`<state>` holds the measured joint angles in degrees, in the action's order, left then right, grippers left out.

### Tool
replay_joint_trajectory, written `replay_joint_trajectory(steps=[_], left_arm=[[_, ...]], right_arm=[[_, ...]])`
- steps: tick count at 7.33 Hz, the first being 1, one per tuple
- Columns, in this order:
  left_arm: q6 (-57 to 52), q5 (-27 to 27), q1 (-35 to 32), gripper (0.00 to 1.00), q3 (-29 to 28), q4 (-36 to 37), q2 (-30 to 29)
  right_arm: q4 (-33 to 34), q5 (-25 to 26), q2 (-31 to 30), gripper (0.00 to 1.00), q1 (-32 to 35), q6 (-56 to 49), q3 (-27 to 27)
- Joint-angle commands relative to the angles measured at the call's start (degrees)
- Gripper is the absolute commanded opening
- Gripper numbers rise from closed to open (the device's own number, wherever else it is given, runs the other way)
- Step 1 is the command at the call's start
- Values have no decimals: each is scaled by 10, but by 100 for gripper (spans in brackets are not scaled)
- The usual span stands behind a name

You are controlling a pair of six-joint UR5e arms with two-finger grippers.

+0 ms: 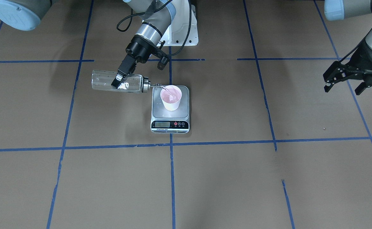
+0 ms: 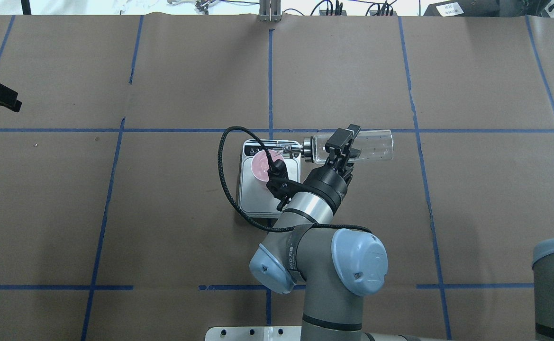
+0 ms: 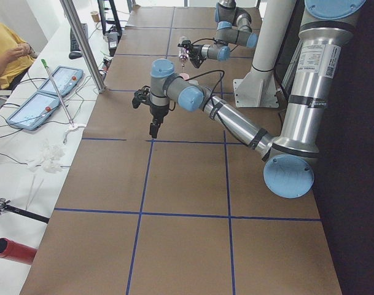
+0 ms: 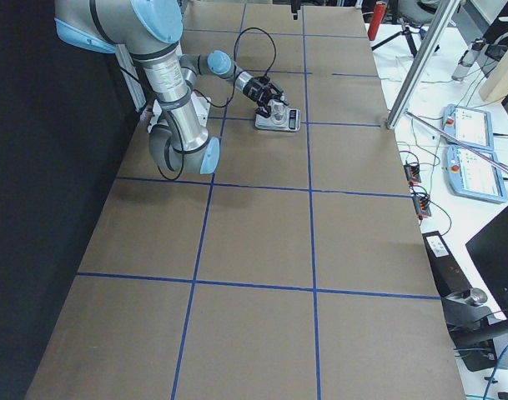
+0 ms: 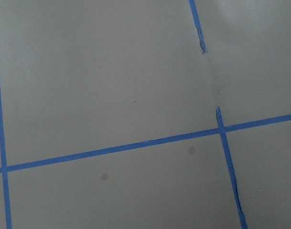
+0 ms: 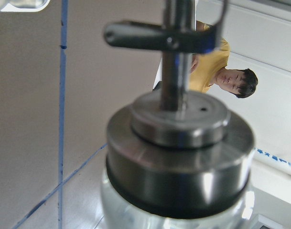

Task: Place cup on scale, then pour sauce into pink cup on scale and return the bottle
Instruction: 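Tilt the dispenser spout down into the pink cup with the right gripper, then turn the dispenser upright and carry it back with the right gripper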

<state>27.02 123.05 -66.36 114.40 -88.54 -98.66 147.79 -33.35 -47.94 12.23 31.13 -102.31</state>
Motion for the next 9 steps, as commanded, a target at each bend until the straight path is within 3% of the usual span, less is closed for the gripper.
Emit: replay_joint_trajectory(steps=[1, 2, 4, 6, 8, 9], left_arm=[[0, 0, 0, 100, 0, -1, 0], [1, 0, -1, 100, 0, 0, 0], [1, 0, 0, 100, 0, 0, 0], [1, 0, 0, 100, 0, 0, 0], [1, 0, -1, 100, 1, 0, 0], [1, 0, -1, 100, 4, 1, 0]], right_arm=[[-54, -1, -32, 0, 2, 97, -18], [-126, -3, -71, 0, 3, 152, -56], [-223, -4, -95, 0, 6, 175, -64], [-330, -44, -123, 0, 8, 349, -74], [-479, -46, -208, 0, 11, 376, -91], [-513, -47, -244, 0, 17, 388, -112]])
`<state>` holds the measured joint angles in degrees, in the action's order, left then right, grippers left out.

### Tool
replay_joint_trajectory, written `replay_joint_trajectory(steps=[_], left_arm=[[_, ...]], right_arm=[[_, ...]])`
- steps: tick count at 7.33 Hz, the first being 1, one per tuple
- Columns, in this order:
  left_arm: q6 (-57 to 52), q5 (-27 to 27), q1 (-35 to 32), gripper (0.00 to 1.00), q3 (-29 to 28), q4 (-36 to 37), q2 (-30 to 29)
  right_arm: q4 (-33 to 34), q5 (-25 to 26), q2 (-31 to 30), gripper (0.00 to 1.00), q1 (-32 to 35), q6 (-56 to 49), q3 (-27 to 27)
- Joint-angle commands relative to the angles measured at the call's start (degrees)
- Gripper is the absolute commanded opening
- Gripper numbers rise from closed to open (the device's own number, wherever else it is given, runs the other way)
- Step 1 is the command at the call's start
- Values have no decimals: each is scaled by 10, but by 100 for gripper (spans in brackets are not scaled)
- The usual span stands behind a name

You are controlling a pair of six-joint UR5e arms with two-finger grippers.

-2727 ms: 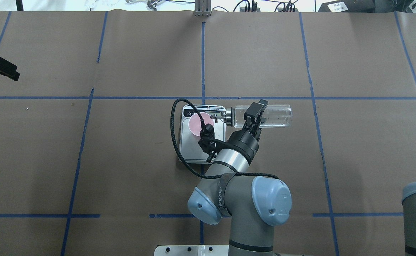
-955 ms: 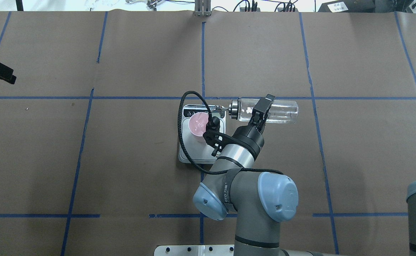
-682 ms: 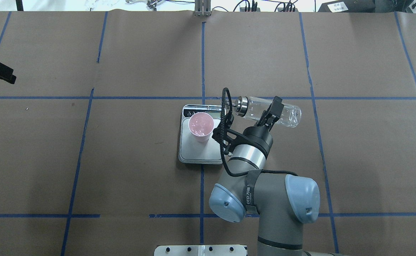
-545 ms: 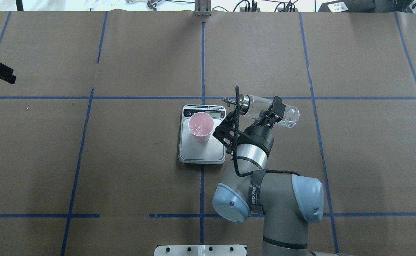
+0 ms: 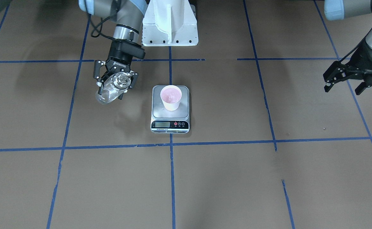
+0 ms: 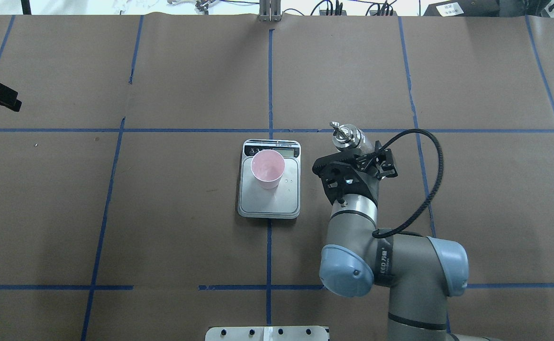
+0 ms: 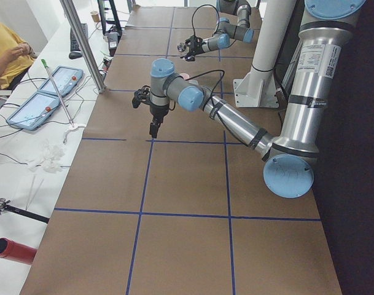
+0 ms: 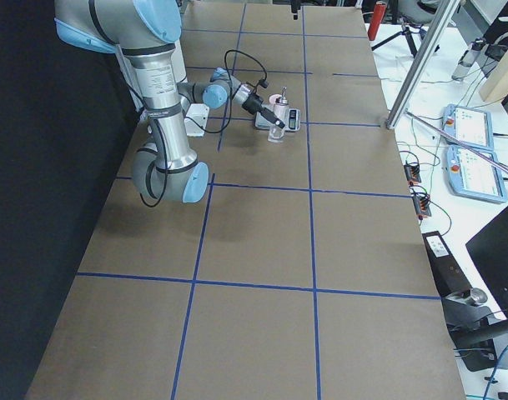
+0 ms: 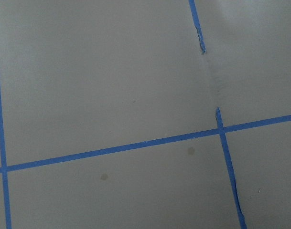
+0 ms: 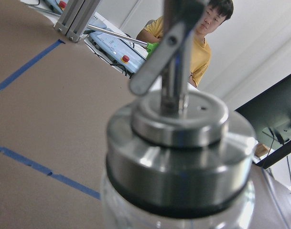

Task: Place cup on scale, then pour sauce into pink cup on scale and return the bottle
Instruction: 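Turn the dispenser upright and carry it back with the right gripper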

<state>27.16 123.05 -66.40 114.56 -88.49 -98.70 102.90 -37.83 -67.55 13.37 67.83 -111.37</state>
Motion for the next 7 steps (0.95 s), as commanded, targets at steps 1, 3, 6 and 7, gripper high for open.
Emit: replay_joint_trajectory(steps=[1, 3, 6, 7], left_arm=[[0, 0, 0, 100, 2, 1, 0], [1, -1, 0, 100, 3, 1, 1], [14, -2, 0, 100, 9, 2, 0], [14, -2, 0, 100, 9, 2, 0]], right_arm=[[-94, -5, -84, 0, 9, 88, -39], [-248, -9, -184, 0, 11, 133, -39], [-372, -50, -230, 0, 30, 178, -8], [-425, -64, -240, 0, 31, 181, 32]])
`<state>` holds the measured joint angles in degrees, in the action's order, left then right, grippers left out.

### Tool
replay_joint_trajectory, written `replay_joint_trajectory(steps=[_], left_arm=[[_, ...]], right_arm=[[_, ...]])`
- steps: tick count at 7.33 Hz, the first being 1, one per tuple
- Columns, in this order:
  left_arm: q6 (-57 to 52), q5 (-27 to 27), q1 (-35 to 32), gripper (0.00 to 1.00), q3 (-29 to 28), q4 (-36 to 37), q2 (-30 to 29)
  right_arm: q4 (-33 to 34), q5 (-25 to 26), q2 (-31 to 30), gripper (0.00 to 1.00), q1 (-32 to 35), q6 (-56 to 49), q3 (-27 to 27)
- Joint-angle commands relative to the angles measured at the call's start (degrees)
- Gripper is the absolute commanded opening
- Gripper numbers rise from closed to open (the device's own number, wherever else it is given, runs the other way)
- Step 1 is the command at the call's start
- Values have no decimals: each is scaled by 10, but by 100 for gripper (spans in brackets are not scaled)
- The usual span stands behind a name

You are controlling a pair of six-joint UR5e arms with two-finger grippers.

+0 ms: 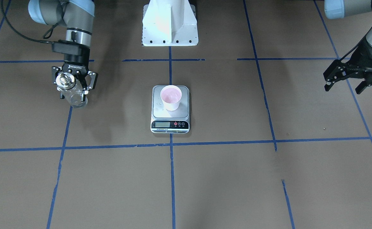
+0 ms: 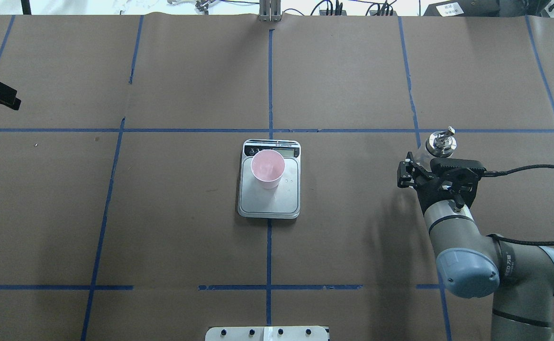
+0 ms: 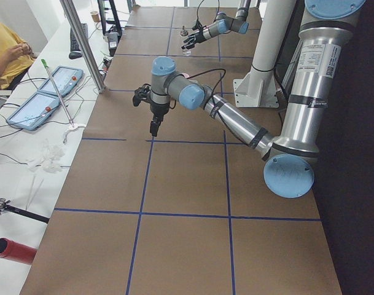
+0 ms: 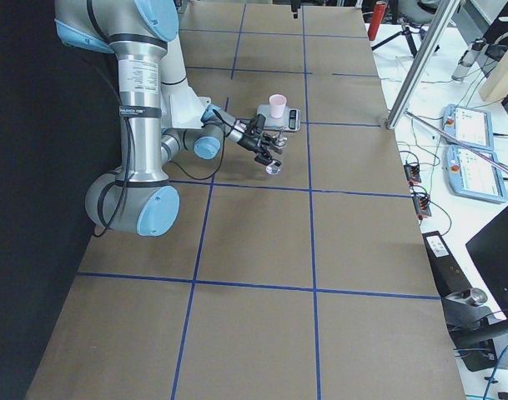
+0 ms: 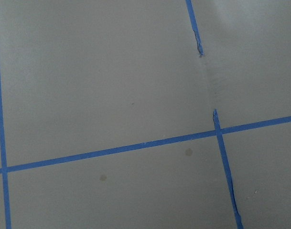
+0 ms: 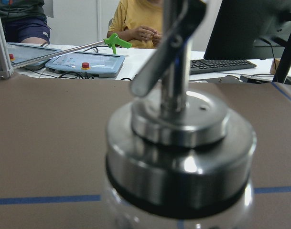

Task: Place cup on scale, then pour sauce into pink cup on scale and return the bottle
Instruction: 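Lower the dispenser to its spot and open the right gripper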

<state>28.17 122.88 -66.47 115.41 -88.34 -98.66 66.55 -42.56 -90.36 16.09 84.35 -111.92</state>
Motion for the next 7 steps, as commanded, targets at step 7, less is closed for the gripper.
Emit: replay_joint_trajectory(steps=[7], left_arm=[[4, 0, 0, 100, 6, 1, 0]], right_arm=[[-150, 4, -10, 0, 7, -24, 91]])
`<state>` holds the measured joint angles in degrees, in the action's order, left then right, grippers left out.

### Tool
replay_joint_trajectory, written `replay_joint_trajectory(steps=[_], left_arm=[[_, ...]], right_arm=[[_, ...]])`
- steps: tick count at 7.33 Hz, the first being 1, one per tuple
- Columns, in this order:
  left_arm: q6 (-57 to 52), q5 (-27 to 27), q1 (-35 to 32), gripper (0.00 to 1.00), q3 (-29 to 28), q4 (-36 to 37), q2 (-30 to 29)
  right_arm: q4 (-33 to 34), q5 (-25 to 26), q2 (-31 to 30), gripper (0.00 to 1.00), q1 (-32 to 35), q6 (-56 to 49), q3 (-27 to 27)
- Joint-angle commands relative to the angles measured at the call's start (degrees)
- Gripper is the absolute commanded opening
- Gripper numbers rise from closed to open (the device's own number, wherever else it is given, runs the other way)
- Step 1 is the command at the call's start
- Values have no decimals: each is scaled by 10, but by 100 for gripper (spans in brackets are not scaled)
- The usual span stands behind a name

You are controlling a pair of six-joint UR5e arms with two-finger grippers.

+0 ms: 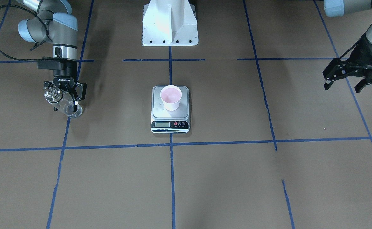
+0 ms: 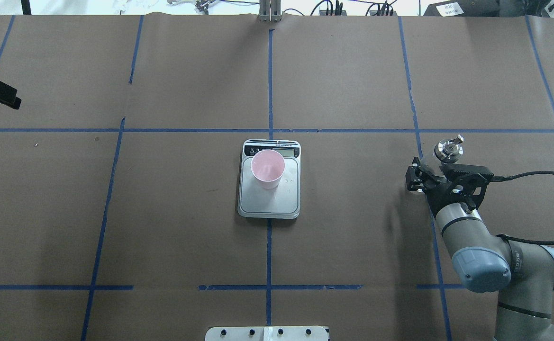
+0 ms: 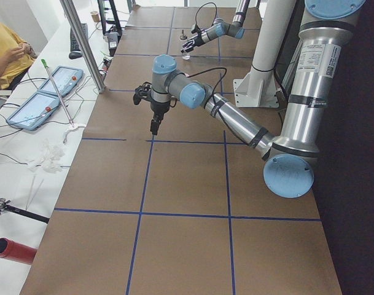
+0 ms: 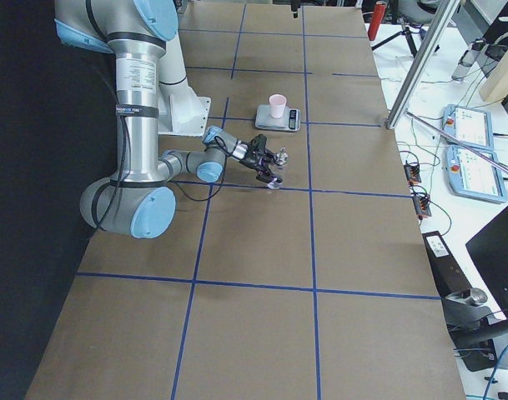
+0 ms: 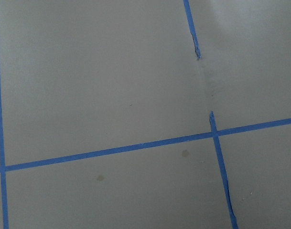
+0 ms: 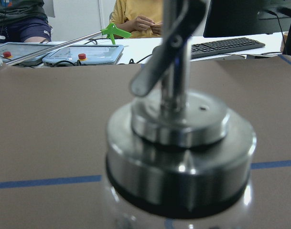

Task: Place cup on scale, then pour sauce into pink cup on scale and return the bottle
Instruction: 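Lower the dispenser to its spot and open the right gripper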

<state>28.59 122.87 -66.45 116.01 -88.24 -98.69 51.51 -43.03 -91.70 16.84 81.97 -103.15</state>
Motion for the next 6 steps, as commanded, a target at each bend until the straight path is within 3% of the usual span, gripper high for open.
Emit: replay_joint_trajectory(steps=[1, 6], left_arm=[[1, 0, 0, 100, 0, 0, 0], [9, 0, 0, 100, 4, 0, 0]], right_arm=[[0, 18, 5, 99, -1, -1, 19], [-6, 47, -4, 100, -11, 0, 15]])
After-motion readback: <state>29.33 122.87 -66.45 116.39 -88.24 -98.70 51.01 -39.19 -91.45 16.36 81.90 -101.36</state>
